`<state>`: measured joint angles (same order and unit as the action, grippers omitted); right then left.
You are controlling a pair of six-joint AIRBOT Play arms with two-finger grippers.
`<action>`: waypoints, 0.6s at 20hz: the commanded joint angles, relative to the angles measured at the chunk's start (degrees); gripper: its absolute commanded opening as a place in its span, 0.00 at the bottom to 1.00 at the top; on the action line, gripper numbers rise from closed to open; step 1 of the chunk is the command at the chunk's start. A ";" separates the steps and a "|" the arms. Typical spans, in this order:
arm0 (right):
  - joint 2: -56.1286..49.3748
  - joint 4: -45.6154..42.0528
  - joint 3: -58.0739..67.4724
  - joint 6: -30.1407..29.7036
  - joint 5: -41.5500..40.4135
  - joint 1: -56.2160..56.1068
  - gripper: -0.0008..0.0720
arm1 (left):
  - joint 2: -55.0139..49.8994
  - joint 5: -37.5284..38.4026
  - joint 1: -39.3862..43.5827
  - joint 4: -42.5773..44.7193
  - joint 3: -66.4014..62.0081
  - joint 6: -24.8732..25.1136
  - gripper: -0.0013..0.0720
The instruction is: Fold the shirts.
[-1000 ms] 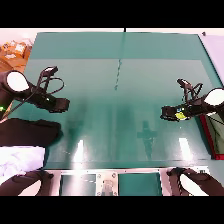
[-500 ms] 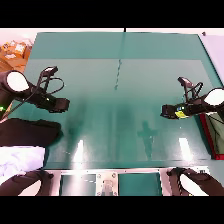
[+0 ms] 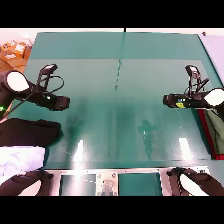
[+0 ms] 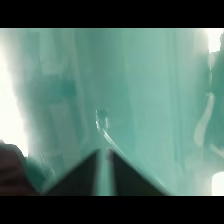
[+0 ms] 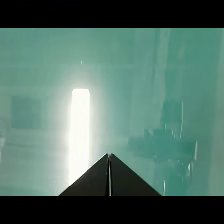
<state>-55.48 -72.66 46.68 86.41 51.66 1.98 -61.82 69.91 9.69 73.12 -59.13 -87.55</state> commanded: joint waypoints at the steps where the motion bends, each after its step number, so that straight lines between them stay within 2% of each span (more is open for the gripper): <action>1: -0.02 2.14 0.04 -0.07 -1.73 -0.07 0.03 | 0.04 -5.16 -0.11 11.82 0.02 -2.51 0.96; 3: -0.02 2.86 -0.02 -0.07 -0.96 -0.09 0.03 | -0.02 -4.31 -0.76 29.53 0.07 -8.81 0.99; 4: -0.02 3.65 -0.31 -0.07 0.22 -0.11 0.03 | -0.02 -2.64 -2.25 34.86 0.55 -11.61 0.99; 8: -0.04 4.79 -3.87 -0.07 0.46 -0.09 0.03 | -0.02 3.17 -13.62 35.60 6.62 -12.09 0.99; 12: -0.04 5.01 -4.92 -0.07 0.24 -0.09 0.03 | -0.02 0.90 -25.88 35.04 13.11 -14.47 0.99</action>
<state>-55.48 -68.16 42.59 86.35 51.94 1.93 -61.80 71.31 -8.95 106.39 -49.87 -100.03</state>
